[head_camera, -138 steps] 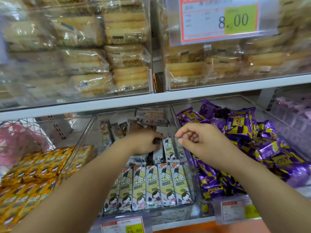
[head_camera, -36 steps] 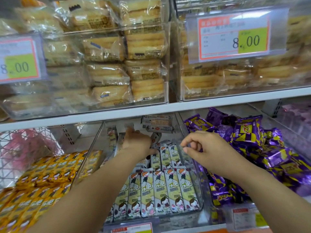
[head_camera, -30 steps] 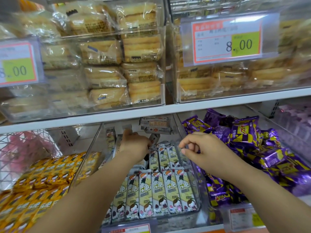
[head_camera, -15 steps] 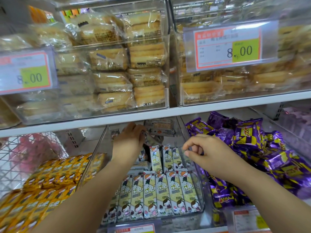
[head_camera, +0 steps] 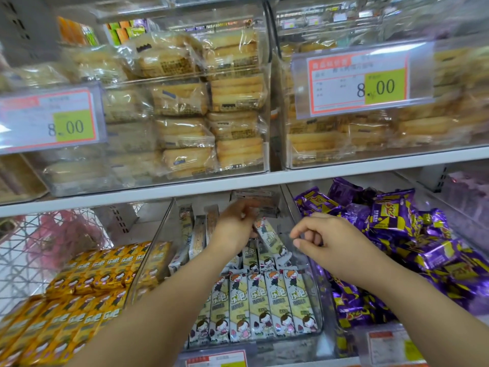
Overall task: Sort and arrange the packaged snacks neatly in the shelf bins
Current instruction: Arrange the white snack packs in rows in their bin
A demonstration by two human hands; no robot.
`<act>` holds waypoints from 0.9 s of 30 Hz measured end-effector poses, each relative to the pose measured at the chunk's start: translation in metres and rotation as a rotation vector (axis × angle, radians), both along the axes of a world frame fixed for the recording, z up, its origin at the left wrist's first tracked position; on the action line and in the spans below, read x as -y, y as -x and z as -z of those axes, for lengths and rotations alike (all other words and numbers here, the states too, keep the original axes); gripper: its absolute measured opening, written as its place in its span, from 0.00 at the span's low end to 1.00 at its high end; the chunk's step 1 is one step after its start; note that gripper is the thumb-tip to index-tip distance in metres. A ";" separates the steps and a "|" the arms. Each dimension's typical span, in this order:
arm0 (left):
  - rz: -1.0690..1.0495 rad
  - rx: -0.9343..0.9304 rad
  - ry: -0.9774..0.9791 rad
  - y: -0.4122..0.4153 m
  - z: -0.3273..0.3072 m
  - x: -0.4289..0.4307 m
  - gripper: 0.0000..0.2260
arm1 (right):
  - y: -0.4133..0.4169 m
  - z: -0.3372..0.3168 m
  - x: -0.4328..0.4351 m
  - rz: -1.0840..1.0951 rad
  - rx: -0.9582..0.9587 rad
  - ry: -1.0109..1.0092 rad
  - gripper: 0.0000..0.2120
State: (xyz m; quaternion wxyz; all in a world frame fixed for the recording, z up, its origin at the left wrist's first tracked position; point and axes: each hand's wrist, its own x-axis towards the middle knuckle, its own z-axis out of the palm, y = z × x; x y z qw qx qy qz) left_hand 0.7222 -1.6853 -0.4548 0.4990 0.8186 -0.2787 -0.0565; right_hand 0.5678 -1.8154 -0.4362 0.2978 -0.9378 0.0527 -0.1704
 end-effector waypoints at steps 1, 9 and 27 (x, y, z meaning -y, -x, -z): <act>0.033 -0.043 -0.004 0.002 -0.002 0.005 0.05 | 0.000 0.000 0.000 -0.002 0.001 -0.004 0.05; 0.331 0.105 -0.507 0.000 0.002 0.009 0.22 | 0.002 0.001 0.004 -0.020 0.003 -0.009 0.03; -0.067 0.498 -0.872 -0.031 0.010 -0.063 0.14 | -0.004 0.000 -0.002 0.007 -0.014 0.047 0.07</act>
